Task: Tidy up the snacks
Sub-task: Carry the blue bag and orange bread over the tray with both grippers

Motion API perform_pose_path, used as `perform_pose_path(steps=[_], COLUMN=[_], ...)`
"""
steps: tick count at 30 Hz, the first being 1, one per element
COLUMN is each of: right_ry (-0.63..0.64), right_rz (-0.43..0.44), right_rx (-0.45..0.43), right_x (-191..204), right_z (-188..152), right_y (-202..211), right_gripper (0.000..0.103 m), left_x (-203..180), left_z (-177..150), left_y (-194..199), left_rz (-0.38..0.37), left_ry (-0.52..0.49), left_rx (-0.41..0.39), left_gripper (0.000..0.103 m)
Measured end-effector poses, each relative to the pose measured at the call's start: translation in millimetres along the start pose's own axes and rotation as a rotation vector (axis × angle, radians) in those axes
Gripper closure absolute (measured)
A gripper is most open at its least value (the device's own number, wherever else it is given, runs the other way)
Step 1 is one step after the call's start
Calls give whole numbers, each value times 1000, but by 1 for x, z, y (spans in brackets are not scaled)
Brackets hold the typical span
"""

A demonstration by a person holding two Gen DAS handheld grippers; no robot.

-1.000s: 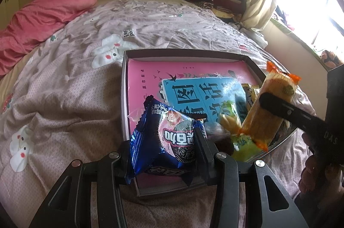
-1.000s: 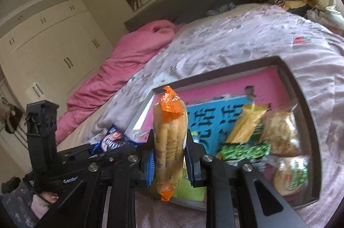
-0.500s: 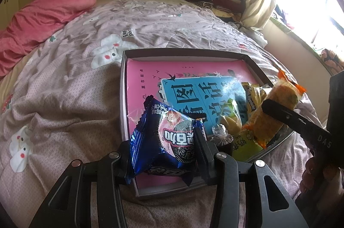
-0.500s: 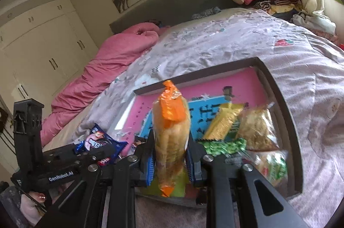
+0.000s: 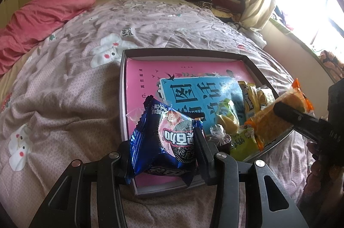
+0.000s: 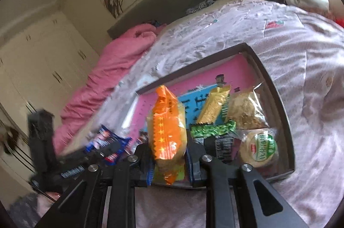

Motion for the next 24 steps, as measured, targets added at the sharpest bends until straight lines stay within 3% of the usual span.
perform_pose_path(steps=[5,10,24], right_ry=[-97,-105,-1], right_rz=[92,118,3], right_rx=[2,42,87], right_x=[6,16,9], right_z=[6,-3,-13], right_y=[-6,-20,-25], right_gripper=[80,80,78], left_x=[-1,-1,-1], left_z=[0,0,-1], left_y=[-1,-1,-1], left_rz=[0,1,1], left_ry=[0,-1,-2], left_rx=[0,0,1], left_gripper=[56,56,56])
Point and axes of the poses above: each gripper's, at about its wrist camera, not at the fingertips, and y roughly against the way its jaws point, x to its left, z to its top, the point moved 10 cm from there along -y, roughly the way its jaws point, and after that the axes turned 10 degrees about -z, right-handed, at the moved point
